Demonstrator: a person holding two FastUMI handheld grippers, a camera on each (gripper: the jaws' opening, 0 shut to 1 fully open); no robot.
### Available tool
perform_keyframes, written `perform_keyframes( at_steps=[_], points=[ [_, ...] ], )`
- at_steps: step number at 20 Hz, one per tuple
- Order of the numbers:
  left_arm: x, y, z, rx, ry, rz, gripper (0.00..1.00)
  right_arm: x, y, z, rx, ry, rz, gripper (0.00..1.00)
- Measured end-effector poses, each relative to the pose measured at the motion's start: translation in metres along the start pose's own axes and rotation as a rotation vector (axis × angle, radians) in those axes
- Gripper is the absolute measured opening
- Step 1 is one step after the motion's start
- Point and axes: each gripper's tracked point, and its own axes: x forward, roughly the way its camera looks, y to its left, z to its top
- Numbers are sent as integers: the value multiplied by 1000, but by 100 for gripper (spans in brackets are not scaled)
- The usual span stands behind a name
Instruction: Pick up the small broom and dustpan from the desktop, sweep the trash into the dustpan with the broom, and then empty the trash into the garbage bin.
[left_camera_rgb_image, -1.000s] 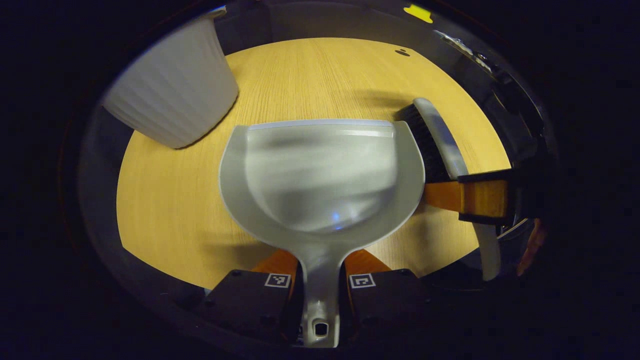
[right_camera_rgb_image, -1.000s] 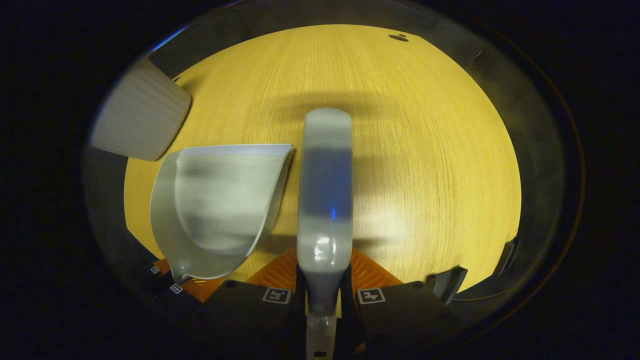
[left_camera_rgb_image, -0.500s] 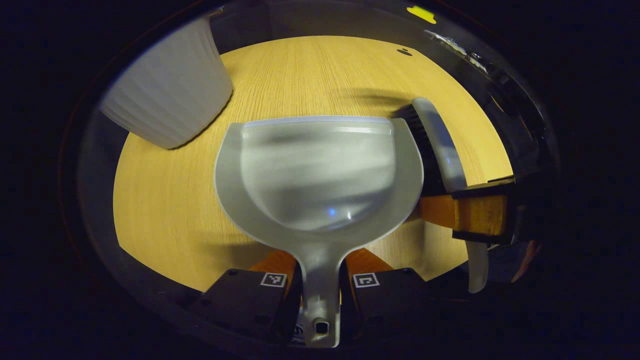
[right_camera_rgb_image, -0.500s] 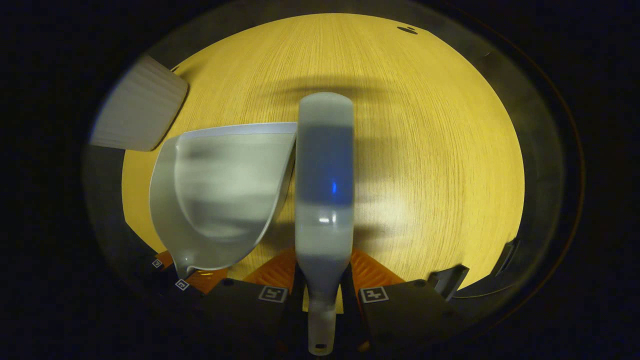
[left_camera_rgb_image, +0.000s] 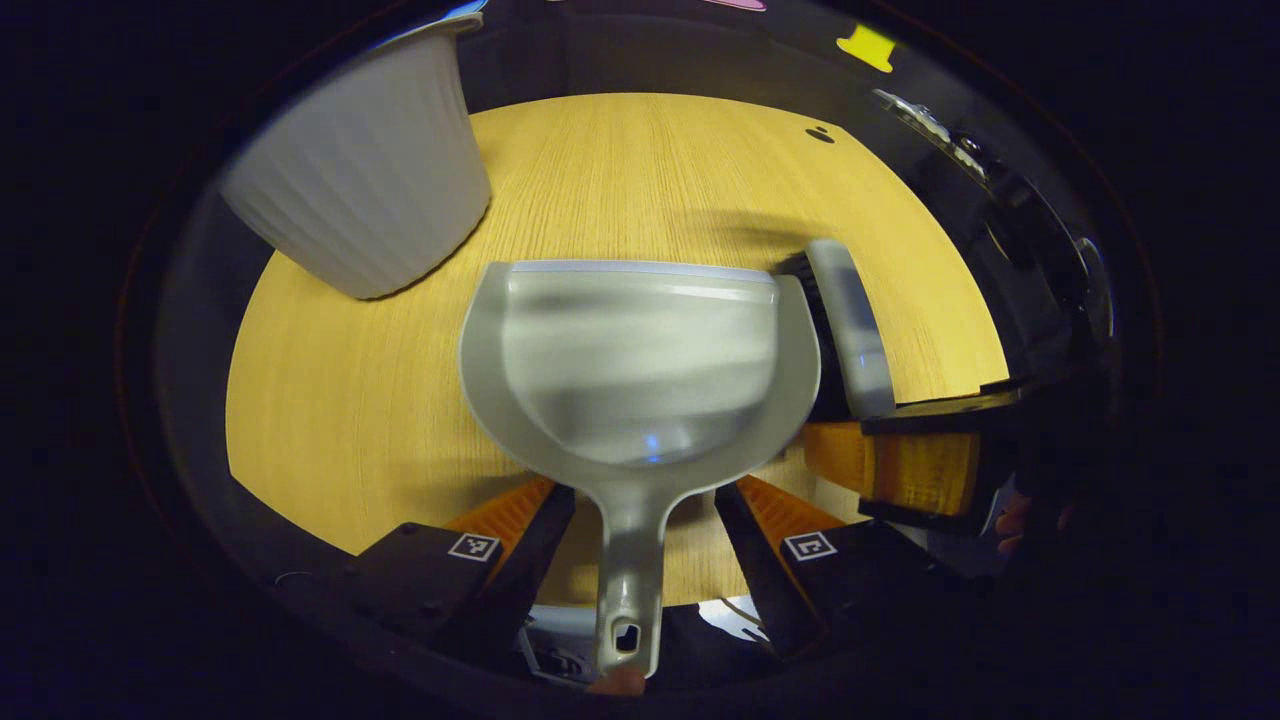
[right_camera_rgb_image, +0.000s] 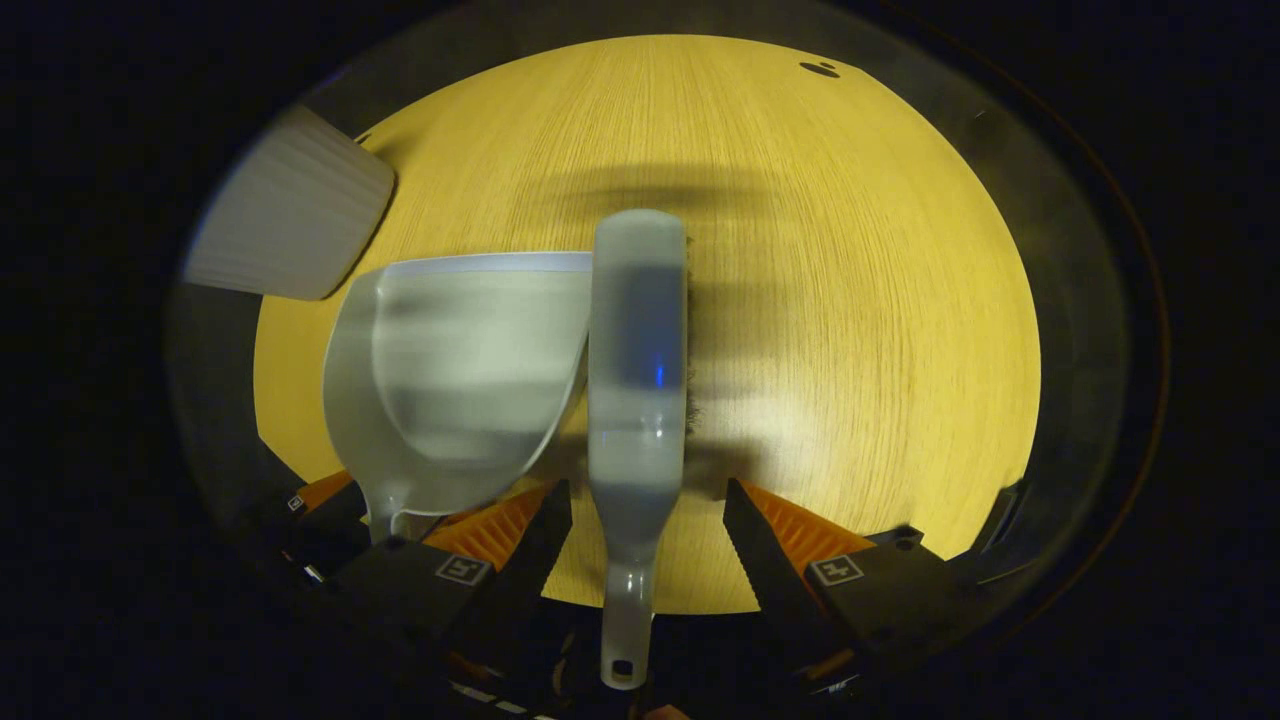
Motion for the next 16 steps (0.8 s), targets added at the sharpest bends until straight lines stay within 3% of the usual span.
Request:
perform_keyframes(
  at_steps=[4, 8, 9, 10, 11, 14, 15, 16],
  points=[
    [-31, 11, -5, 16, -99, -15, 86, -42, 3, -2, -4, -100, 97, 99],
    [-76, 16, 2, 17, -273, -28, 86, -95, -10, 4, -21, -251, 129, 99],
    [-92, 20, 10, 25, -344, -1, 86, -112, -11, 10, -22, -312, 130, 99],
    [-112, 23, 21, 38, -420, 32, 86, -130, -12, 20, -30, -388, 133, 92],
    [-131, 23, 32, 49, -513, 51, 86, -153, -10, 29, -36, -468, 142, 99],
    [-213, 13, 78, 77, -814, 83, 86, -224, 10, 52, -28, -717, 216, 98],
    [-241, 10, 89, 90, -921, 95, 86, -252, 17, 59, -27, -813, 237, 92],
    [-265, 5, 97, 100, -1013, 104, 85, -274, 19, 62, -47, -898, 240, 98]
  ],
)
